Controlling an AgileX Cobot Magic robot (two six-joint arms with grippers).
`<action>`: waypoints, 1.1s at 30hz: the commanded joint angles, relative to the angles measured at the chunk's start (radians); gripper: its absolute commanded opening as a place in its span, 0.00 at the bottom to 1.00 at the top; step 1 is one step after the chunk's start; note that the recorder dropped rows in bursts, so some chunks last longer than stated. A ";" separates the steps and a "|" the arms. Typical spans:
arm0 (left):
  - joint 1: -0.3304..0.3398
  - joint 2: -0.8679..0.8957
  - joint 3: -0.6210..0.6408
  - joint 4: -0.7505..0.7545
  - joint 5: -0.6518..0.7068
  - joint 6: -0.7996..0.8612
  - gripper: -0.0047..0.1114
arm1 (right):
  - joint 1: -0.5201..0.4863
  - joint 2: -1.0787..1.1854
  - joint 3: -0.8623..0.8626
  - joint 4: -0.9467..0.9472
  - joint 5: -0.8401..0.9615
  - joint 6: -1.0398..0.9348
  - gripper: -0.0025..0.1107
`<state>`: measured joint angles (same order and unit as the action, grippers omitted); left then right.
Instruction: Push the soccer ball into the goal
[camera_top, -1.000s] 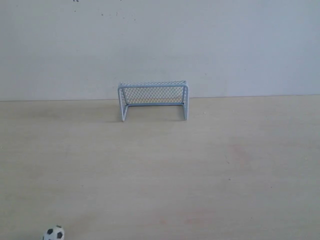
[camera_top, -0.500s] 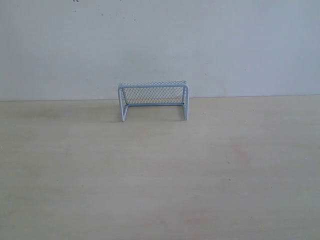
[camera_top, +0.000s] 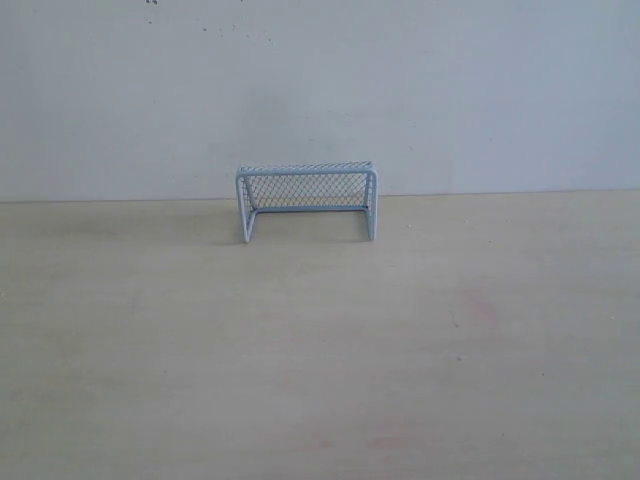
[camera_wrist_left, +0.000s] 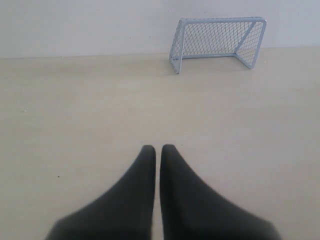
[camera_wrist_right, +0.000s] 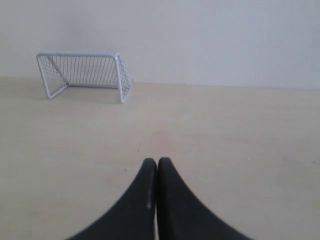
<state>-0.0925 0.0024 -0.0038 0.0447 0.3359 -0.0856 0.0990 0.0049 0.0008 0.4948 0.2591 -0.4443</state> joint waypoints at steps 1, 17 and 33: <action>0.004 -0.002 0.004 -0.003 -0.007 0.002 0.08 | -0.008 -0.005 -0.001 -0.033 0.077 -0.011 0.02; 0.004 -0.002 0.004 -0.003 -0.007 0.002 0.08 | -0.008 -0.005 -0.001 -0.439 0.082 0.427 0.02; 0.004 -0.002 0.004 -0.003 -0.007 0.002 0.08 | -0.008 -0.005 -0.001 -0.475 0.089 0.470 0.02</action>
<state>-0.0925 0.0024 -0.0038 0.0447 0.3359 -0.0856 0.0990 0.0049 0.0008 0.0294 0.3540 0.0256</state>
